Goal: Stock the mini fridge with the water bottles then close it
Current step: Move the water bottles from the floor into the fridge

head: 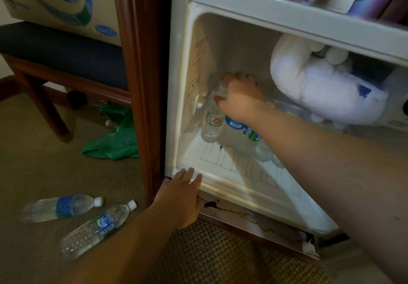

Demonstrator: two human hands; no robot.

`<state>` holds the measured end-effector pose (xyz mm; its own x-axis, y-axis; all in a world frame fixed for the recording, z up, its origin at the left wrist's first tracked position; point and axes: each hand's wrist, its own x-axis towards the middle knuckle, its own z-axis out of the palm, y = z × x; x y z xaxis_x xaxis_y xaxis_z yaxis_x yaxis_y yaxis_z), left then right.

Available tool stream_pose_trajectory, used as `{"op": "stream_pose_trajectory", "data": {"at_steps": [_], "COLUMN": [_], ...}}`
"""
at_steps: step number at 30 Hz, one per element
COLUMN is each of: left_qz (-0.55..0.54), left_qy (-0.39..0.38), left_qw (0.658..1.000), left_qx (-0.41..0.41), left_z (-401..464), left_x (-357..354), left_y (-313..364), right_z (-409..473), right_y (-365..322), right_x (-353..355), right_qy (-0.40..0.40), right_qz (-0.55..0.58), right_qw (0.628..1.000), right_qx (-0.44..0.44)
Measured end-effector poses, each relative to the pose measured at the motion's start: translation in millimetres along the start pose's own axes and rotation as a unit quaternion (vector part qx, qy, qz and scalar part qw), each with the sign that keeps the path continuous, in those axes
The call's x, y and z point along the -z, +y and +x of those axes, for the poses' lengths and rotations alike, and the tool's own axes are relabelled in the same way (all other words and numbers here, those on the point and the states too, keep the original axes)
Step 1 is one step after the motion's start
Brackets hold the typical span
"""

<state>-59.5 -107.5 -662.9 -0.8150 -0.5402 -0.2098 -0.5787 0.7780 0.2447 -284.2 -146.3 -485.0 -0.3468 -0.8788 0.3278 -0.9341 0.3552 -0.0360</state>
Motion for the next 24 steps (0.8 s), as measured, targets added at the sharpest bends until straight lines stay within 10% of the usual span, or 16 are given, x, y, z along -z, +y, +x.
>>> {"op": "stream_pose_trajectory", "data": {"at_steps": [8,14,19,24], "left_qz": [-0.066,0.023,0.02,0.028], "left_qy": [0.18,0.184,0.098,-0.019], "left_qw": [0.981,0.98,0.941,0.931], "left_qx": [-0.027,0.073,0.324,0.363], "left_z": [-57.0,-134.7,-170.4,-165.3], "left_x": [3.1,-11.3,-26.9,-50.6], "left_y": [-40.3,-141.6,-227.9,-260.9], "right_z": [-94.3,-189.8,-195.0,-179.8], "right_y": [-42.0,-135.7,-209.7,-248.5], "right_x": [-11.6,-68.9,-160.3,-248.9], "right_qy": [0.287,-0.078,-0.351,-0.402], "right_qz": [0.176,0.249,0.163,0.074], "right_qw": [0.92,0.864,0.873,0.882], "right_qx": [0.202,0.43,0.295,0.235]}}
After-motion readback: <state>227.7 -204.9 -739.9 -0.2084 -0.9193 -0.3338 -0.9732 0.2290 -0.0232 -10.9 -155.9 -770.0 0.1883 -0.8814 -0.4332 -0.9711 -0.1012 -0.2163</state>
